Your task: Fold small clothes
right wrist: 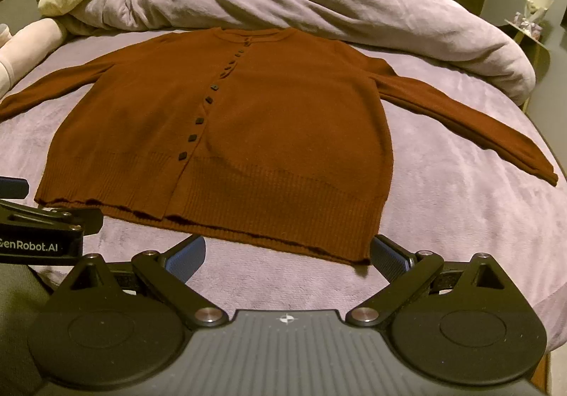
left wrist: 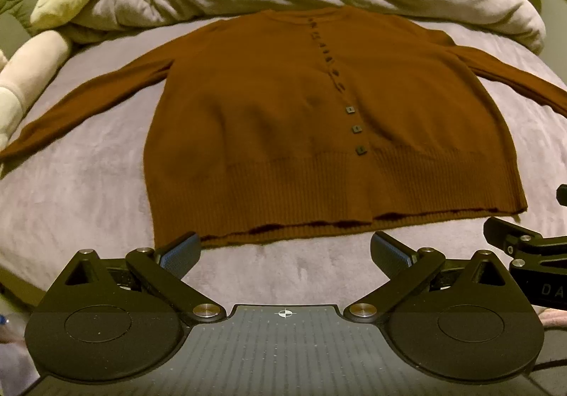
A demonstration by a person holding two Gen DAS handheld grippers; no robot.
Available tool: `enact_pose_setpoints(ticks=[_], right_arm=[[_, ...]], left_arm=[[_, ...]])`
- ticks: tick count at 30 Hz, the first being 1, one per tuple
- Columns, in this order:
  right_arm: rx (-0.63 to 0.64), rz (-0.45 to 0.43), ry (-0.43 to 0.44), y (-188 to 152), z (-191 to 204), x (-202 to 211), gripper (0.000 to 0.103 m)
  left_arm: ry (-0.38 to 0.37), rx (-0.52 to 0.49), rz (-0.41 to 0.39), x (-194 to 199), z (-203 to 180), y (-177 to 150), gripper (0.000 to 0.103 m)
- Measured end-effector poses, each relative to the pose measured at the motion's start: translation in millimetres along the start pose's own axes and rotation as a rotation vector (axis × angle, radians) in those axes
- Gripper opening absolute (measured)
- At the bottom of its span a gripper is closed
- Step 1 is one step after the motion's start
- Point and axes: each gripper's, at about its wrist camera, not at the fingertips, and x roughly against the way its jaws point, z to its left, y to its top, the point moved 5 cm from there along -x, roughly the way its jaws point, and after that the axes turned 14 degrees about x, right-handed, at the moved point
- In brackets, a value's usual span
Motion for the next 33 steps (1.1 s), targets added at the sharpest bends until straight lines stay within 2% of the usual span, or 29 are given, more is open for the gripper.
enact_pose_setpoints(ticks=[33], right_arm=[[-0.013, 0.003, -0.006, -0.5, -4.0, 0.9, 0.099]], left_arm=[[-0.008, 0.017, 0.009, 2.2, -1.8, 0.4, 0.103]])
